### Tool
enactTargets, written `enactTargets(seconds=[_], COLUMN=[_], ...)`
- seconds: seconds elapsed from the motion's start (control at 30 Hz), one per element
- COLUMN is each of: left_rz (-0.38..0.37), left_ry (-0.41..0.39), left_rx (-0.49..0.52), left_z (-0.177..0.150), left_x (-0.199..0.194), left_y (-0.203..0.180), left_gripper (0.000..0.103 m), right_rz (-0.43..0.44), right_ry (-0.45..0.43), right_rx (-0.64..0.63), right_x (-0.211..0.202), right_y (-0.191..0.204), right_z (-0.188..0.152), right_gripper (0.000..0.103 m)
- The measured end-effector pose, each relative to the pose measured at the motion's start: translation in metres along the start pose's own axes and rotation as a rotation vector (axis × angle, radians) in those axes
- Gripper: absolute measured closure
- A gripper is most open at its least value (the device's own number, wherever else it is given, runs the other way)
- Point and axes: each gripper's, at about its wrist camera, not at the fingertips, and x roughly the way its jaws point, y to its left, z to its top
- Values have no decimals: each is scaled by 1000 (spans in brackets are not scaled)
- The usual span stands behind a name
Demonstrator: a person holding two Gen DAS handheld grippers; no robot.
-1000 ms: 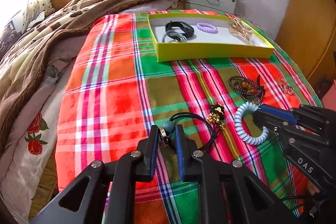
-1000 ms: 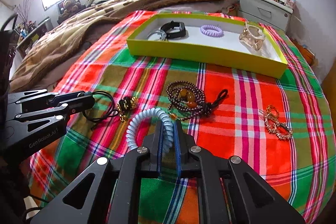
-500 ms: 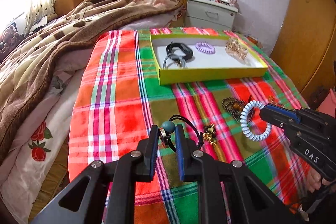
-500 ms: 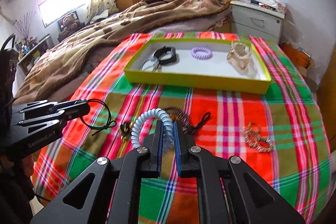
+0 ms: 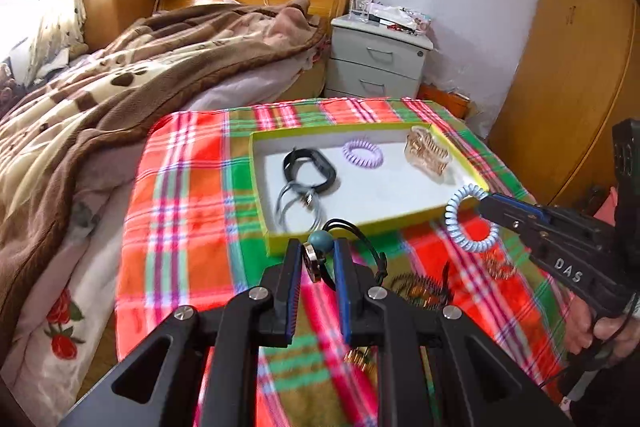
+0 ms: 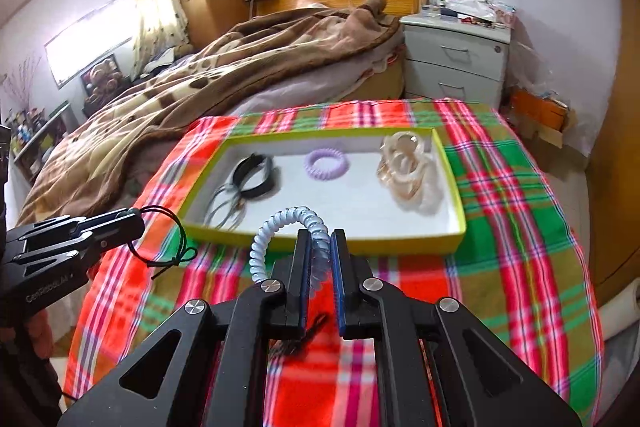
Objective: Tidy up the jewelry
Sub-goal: 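Carry both hair ties into the box and open both grippers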
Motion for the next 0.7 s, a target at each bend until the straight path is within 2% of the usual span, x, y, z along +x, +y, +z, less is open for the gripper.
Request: enactTargets(seconds=[0.3, 0.7], left_rz=[-48, -84], left_ry=[31, 99], left_rx=[-1, 13], left_z=[47, 89], left_x=[47, 115], left_y=[-7, -11], left_gripper=[86, 86], right_rz=[-44, -70], right_ry=[35, 111], right_rx=[26, 18], right_x=[35, 79], right_y=[-17, -26], right_z=[22, 29], right_gripper=[93, 93])
